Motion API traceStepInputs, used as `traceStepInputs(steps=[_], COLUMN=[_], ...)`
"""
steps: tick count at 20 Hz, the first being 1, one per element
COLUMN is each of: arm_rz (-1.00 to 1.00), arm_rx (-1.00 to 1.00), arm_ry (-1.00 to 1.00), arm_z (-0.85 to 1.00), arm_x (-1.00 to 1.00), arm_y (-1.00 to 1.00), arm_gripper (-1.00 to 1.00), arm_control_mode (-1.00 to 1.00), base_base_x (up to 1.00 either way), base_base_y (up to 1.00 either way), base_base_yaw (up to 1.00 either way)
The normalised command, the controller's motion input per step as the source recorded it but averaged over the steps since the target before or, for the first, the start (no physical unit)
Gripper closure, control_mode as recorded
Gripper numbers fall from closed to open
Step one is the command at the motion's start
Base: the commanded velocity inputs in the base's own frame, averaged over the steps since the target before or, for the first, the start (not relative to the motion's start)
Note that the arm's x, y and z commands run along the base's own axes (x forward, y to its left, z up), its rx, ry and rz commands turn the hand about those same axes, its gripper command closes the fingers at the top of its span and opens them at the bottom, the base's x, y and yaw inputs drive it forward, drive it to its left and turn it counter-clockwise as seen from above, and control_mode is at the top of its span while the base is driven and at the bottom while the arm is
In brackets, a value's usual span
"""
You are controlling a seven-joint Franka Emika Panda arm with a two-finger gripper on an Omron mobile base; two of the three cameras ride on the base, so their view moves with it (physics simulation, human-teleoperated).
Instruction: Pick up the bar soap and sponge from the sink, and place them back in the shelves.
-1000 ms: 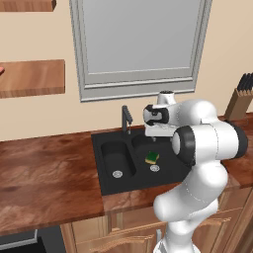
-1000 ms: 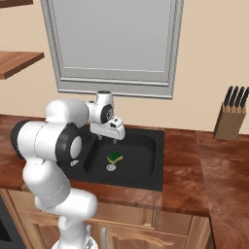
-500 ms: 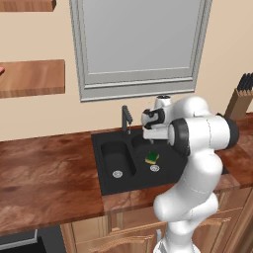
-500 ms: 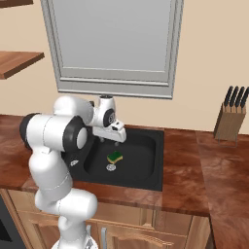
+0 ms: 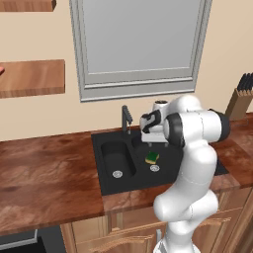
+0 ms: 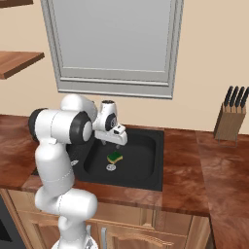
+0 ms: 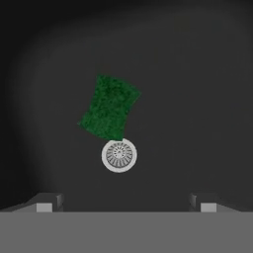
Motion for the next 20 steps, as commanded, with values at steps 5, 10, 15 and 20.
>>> traceStepInputs(steps=[5,10,15,20], arm_rz=[0.00,0.00,0.00,0.00], arm_rx=[0.00,0.00,0.00,0.00], arm_ry=[0.00,0.00,0.00,0.00], arm_z=[-0.23,-0.19,-0.22,-0.26], arm_x=[0.23,0.19,0.18,0.18], arm_y=[0.00,0.00,0.00,0.00], arm_gripper=[-1.00,-1.00,-1.00,-1.00], arm_control_mode=[-1.00,-1.00,-1.00,-1.00], base_base_x=[0.00,0.00,0.00,0.00], base_base_y=[0.00,0.00,0.00,0.00], base_base_yaw=[0.00,0.00,0.00,0.00])
